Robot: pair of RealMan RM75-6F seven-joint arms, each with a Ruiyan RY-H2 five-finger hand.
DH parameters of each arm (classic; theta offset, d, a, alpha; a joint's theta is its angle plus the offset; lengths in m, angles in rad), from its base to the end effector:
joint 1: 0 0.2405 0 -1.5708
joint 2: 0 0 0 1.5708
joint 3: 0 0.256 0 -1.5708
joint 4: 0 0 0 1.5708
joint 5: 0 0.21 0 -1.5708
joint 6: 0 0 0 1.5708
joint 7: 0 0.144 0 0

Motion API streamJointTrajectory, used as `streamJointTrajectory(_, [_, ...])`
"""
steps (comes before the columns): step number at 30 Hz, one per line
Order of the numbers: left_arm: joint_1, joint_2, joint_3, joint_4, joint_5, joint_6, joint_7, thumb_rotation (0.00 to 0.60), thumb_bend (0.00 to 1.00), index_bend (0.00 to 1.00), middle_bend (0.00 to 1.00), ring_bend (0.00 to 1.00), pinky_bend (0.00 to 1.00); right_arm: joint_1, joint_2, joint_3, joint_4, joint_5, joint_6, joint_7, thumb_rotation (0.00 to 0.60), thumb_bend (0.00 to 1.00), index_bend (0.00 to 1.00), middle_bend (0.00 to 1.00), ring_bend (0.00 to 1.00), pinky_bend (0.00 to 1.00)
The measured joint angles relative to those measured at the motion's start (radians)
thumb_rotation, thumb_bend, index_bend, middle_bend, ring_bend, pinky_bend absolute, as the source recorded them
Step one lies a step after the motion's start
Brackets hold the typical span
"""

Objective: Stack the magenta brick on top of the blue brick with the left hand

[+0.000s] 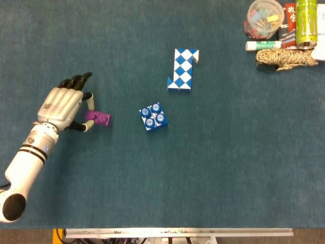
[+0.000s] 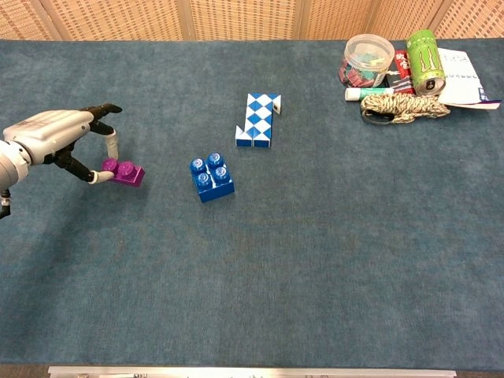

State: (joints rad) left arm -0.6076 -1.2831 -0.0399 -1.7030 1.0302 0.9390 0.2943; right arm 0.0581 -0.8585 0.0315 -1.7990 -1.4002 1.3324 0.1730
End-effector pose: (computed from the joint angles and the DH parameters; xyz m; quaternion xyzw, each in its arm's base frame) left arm -0.2229 0.2908 0.0350 -0.7268 -0.4667 -0.2741 0.4228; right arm -0.3164 -0.1641 0.2063 0.5573 -0.4940 0.3451 0.5712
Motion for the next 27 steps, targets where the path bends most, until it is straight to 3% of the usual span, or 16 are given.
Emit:
streamJointTrajectory(5, [-0.004,0.047,-0.013,-0.034,0.049,-0.019,-0.055,0.600,0.28,0.57,0.00,0.00,0.10,0.000,0.000,0.000,-0.001,0.002,0.000,-0.002,0.600,0.78,0.52,0.39,0.25,0.00])
streamJointTrajectory(10, [-0.008,0.062,-0.015,-0.060,0.033,-0.020,-0.041,0.600,0.28,0.57,0.00,0.00,0.10,-0.001,0.001,0.001,-0.001,0.003,0.001,0.000,0.600,0.78,0.52,0.39,0.25,0.00])
streamJointTrajectory(19, [-0.033,0.075,-0.025,-0.160,-0.124,0.005,0.067,0.600,0.29,0.57,0.00,0.00,0.10,-0.003,0.002,0.000,-0.002,0.000,0.004,0.002,0.600,0.78,0.52,0.39,0.25,0.00])
streamJointTrajectory(27, [-0.084,0.062,-0.036,-0.239,-0.276,0.090,0.218,0.600,0.31,0.57,0.00,0.00,0.10,-0.004,0.006,0.000,0.000,0.000,0.004,0.011,0.600,0.78,0.52,0.39,0.25,0.00])
